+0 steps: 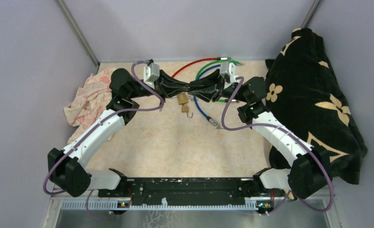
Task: Lock with the key
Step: Lock the lock, then place the lock at the center of the board, then place the key at the center of the board.
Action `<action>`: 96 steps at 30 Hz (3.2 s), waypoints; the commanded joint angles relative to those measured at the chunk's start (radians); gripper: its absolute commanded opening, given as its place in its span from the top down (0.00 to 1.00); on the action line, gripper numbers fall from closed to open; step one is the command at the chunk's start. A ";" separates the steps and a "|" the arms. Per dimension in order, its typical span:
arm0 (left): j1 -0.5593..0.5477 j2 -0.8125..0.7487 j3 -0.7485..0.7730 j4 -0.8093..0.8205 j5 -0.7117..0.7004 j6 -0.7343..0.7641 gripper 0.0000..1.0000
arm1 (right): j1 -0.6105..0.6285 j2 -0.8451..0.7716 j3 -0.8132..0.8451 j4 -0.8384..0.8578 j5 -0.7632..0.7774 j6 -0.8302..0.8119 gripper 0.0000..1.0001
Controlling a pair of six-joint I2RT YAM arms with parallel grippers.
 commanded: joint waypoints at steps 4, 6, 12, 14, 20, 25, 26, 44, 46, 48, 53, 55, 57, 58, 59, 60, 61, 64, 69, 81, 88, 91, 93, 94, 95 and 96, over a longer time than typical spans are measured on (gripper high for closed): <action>-0.265 0.025 -0.072 -0.033 0.102 -0.041 1.00 | 0.126 0.052 -0.003 -0.208 0.015 -0.085 1.00; -0.241 0.008 -0.095 -0.020 0.104 -0.052 1.00 | 0.120 0.031 -0.002 -0.256 0.010 -0.105 1.00; -0.160 -0.062 -0.184 0.077 0.113 -0.119 1.00 | 0.116 -0.021 0.027 -0.432 -0.005 -0.183 1.00; -0.135 -0.088 -0.217 0.084 0.109 -0.125 1.00 | 0.116 -0.030 0.038 -0.460 -0.027 -0.185 1.00; -0.071 -0.156 -0.304 0.151 0.065 -0.170 1.00 | 0.116 -0.005 0.075 -0.514 -0.077 -0.161 1.00; -0.007 -0.208 -0.370 0.159 0.030 -0.206 1.00 | 0.116 0.006 0.077 -0.520 -0.096 -0.093 0.43; 0.003 -0.217 -0.384 0.166 0.026 -0.210 1.00 | 0.116 0.007 0.079 -0.529 -0.106 -0.084 0.16; 0.137 -0.359 -0.564 0.235 0.033 -0.215 1.00 | -0.006 -0.010 0.216 -1.009 -0.135 -0.286 0.38; 0.140 -0.359 -0.566 0.239 0.031 -0.219 1.00 | -0.005 -0.013 0.209 -0.999 -0.145 -0.287 0.42; 0.143 -0.358 -0.566 0.239 0.031 -0.222 1.00 | 0.001 -0.021 0.195 -0.975 -0.141 -0.279 0.49; 0.143 -0.353 -0.566 0.241 0.032 -0.231 1.00 | 0.008 -0.020 0.184 -0.921 -0.139 -0.250 0.85; 0.143 -0.354 -0.565 0.240 0.031 -0.230 1.00 | 0.011 -0.012 0.188 -0.940 -0.141 -0.260 0.90; 0.144 -0.354 -0.565 0.241 0.032 -0.230 1.00 | 0.011 0.000 0.195 -0.976 -0.144 -0.279 0.76; 0.145 -0.354 -0.565 0.239 0.031 -0.230 1.00 | 0.011 0.004 0.199 -0.995 -0.145 -0.292 0.69; 0.145 -0.354 -0.566 0.238 0.030 -0.230 1.00 | 0.011 0.006 0.198 -1.003 -0.146 -0.295 0.65; 0.145 -0.354 -0.565 0.238 0.031 -0.230 1.00 | 0.011 0.009 0.197 -1.002 -0.146 -0.295 0.65; 0.146 -0.354 -0.566 0.241 0.030 -0.230 1.00 | 0.011 0.010 0.194 -0.997 -0.149 -0.290 0.68; 0.146 -0.351 -0.569 0.244 0.028 -0.234 1.00 | 0.013 0.014 0.192 -0.982 -0.154 -0.276 1.00; 0.164 -0.351 -0.569 0.216 -0.003 -0.262 1.00 | 0.011 -0.001 0.193 -0.999 -0.107 -0.289 1.00; 0.382 -0.427 -0.710 -0.041 -0.170 -0.475 1.00 | -0.279 -0.077 0.055 -0.834 0.122 -0.094 1.00; 0.611 -0.473 -0.873 -0.218 -0.556 -0.809 1.00 | -0.061 0.105 0.088 -0.810 0.281 -0.054 1.00; 0.667 -0.493 -0.932 -0.271 -0.620 -0.934 1.00 | 0.054 0.219 0.149 -0.823 0.316 -0.048 1.00; 0.692 -0.520 -0.958 -0.326 -0.655 -0.962 1.00 | 0.123 0.294 0.172 -0.784 0.282 -0.013 1.00; 0.704 -0.532 -0.968 -0.346 -0.667 -0.974 1.00 | 0.157 0.328 0.186 -0.763 0.269 0.003 1.00; 0.714 -0.543 -0.979 -0.364 -0.676 -0.983 1.00 | 0.187 0.370 0.207 -0.756 0.259 0.016 1.00; 0.719 -0.552 -0.987 -0.383 -0.689 -0.995 1.00 | 0.222 0.412 0.234 -0.755 0.246 0.025 1.00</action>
